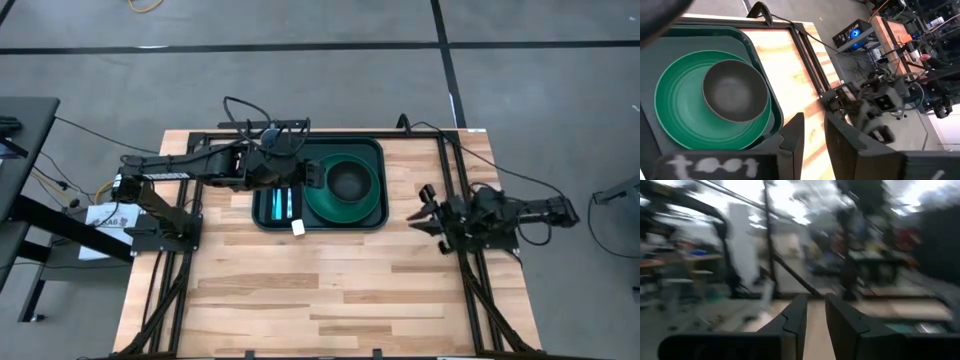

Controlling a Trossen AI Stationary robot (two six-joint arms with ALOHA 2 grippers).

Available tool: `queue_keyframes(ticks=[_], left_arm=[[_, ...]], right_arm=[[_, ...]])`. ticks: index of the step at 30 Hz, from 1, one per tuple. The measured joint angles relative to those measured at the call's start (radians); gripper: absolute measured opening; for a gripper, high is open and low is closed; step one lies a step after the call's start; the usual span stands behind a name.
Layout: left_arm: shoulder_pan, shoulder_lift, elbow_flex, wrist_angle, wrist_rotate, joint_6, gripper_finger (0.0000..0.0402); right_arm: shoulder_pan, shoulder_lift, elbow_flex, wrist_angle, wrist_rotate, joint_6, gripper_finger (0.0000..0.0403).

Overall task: Set up tray
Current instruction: Return to Home Position

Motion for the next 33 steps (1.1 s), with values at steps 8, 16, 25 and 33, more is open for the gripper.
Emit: queue_keyframes(ticks=[8, 16, 25, 33], left_arm=[[0.0, 0.0, 0.0, -0.002, 0.0, 0.025, 0.0061], [0.0, 0.0, 0.0, -0.004, 0.04, 0.1, 0.0061], [-0.024, -0.006, -0.001, 0.048, 0.203, 0.3, 0.0061], [-0.124, -0.186, -0.044, 0.107, 0.052, 0.729, 0.0061]], right_arm=[[-0.108, 0.006, 0.0, -0.182, 0.12, 0.015, 0.0064], [-0.098, 0.007, 0.0, -0.182, 0.121, 0.095, 0.0064], [-0.097, 0.007, 0.0, -0.182, 0.121, 0.105, 0.0064], [-0.097, 0.008, 0.0, -0.183, 0.118, 0.106, 0.0064]])
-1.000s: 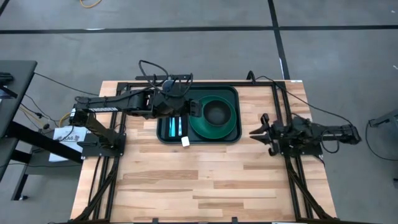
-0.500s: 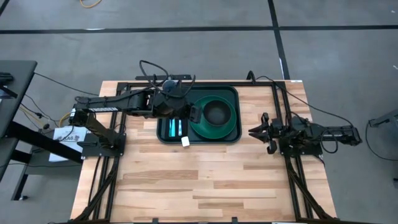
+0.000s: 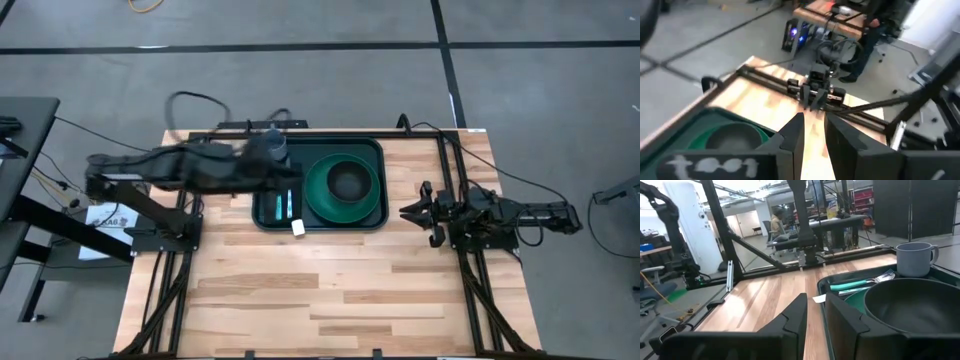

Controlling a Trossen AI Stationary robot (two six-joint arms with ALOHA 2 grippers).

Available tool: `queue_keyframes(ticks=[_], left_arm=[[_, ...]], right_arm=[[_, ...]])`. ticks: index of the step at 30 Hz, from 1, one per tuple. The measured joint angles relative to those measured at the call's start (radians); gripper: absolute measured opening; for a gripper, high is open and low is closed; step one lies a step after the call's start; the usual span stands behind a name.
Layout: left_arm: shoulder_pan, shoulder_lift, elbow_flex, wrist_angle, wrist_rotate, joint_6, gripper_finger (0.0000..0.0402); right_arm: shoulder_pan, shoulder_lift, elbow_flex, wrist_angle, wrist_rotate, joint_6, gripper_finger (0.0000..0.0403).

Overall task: Set up tray
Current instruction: Return to Home Position

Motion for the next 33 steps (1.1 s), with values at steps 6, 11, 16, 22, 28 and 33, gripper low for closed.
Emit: queue_keyframes(ticks=[6, 11, 16, 22, 28, 33], left_arm=[[-0.092, -0.263, -0.234, 0.063, 0.075, 0.124, 0.0061], [-0.178, -0.547, -0.523, 0.217, 0.085, 0.164, 0.0061], [-0.203, -0.783, -0.775, 0.349, 0.082, 0.164, 0.0061], [-0.203, -1.011, -1.031, 0.492, 0.153, 0.193, 0.0061], [-0.204, -1.162, -1.254, 0.621, 0.322, 0.142, 0.0061], [-0.204, -1.237, -1.423, 0.79, 0.399, 0.108, 0.0061]], right_arm=[[0.0, 0.001, 0.0, 0.0, -0.001, 0.0, 0.0064], [0.0, 0.001, 0.0, 0.0, -0.001, 0.0, 0.0064], [0.0, 0.001, 0.0, 0.0, -0.002, 0.0, 0.0064], [0.0, 0.001, 0.0, 0.0, -0.003, 0.0, 0.0064], [0.0, 0.001, 0.0, 0.0, -0.003, 0.0, 0.0064], [0.0, 0.001, 0.0, 0.0, -0.003, 0.0, 0.0064]])
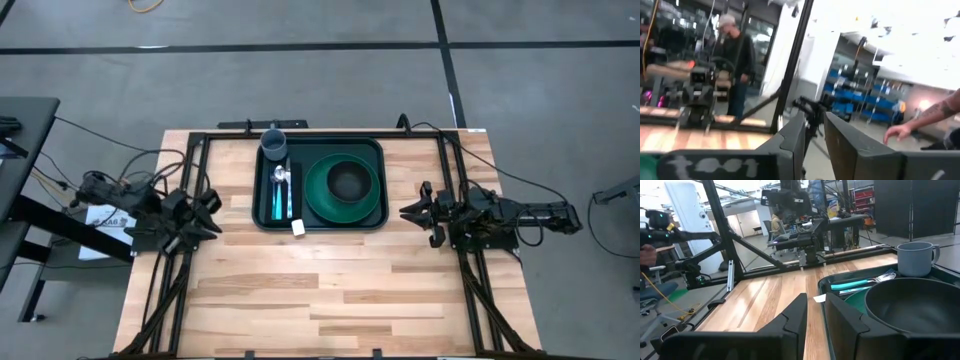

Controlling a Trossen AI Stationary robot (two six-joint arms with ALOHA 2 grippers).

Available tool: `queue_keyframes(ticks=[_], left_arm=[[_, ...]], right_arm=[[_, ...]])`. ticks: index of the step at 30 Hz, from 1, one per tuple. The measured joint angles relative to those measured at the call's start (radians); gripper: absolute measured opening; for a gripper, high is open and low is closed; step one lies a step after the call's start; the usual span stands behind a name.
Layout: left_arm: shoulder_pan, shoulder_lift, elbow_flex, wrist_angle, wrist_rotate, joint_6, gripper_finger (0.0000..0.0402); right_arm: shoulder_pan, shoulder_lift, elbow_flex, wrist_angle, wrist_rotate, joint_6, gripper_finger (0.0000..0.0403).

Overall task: Set up tray
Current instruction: Return to Home Position

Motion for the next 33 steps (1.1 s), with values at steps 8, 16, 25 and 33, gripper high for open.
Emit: queue_keyframes(ticks=[8, 16, 25, 33], left_arm=[[0.0, -0.04, -0.219, 0.273, -0.006, 0.008, 0.0061], [0.001, -0.04, -0.285, 0.296, -0.055, 0.005, 0.0061], [0.029, -0.04, -0.314, 0.224, -0.156, 0.012, 0.0061], [0.14, -0.04, -0.314, 0.082, -0.131, 0.017, 0.0061]], right_arm=[[0.0, 0.0, 0.0, 0.0, 0.0, 0.0, 0.0064], [0.0, 0.0, 0.0, 0.0, 0.0, 0.0, 0.0064], [0.0, 0.0, 0.0, 0.0, 0.0, 0.0, 0.0064], [0.0, 0.0, 0.0, 0.0, 0.0, 0.0, 0.0064]])
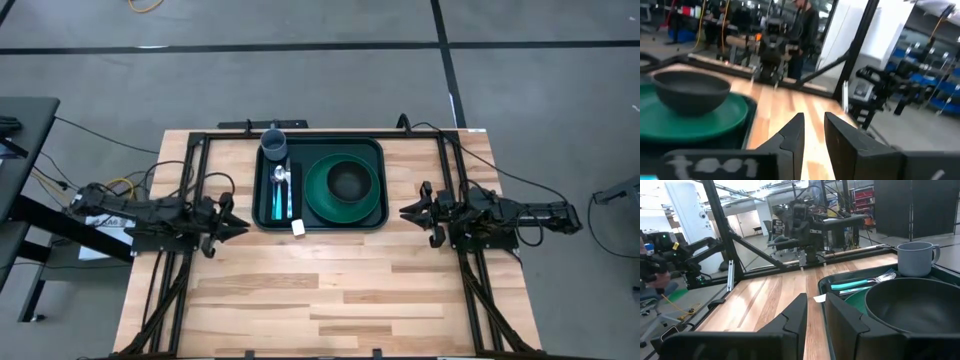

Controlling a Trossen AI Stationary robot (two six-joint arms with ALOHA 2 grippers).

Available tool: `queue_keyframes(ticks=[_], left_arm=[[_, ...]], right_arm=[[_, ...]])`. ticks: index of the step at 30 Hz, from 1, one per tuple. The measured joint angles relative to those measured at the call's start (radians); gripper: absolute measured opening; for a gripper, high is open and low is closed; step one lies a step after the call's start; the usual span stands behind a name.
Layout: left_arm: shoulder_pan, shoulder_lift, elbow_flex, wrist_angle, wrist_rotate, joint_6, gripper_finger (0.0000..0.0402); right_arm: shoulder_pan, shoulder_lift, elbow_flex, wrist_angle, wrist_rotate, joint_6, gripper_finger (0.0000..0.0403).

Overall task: Set up tray
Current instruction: Return to Home Position

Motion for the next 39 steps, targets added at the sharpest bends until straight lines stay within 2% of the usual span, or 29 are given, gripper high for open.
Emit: queue_keyframes(ticks=[5, 9, 17, 19, 24, 39], left_arm=[[0.051, 0.0, 0.0, -0.077, 0.024, 0.014, 0.0061], [0.08, 0.001, -0.001, -0.136, -0.049, 0.015, 0.0061], [0.16, 0.004, -0.001, -0.13, -0.099, 0.041, 0.0061], [0.18, 0.007, -0.001, -0.133, -0.071, 0.064, 0.0061], [0.222, 0.012, -0.002, -0.16, 0.082, 0.109, 0.0061], [0.235, 0.016, -0.002, -0.162, 0.08, 0.099, 0.0061]], right_arm=[[0.0, 0.0, 0.0, 0.0, 0.0, 0.0, 0.0064], [0.0, 0.0, 0.0, 0.0, 0.0, 0.0, 0.0064], [0.0, 0.0, 0.0, 0.0, 0.0, 0.0, 0.0064], [0.0, 0.0, 0.0, 0.0, 0.0, 0.0, 0.0064], [0.0, 0.0, 0.0, 0.0, 0.0, 0.0, 0.0064], [0.0, 0.0, 0.0, 0.0, 0.0, 0.0, 0.0064]])
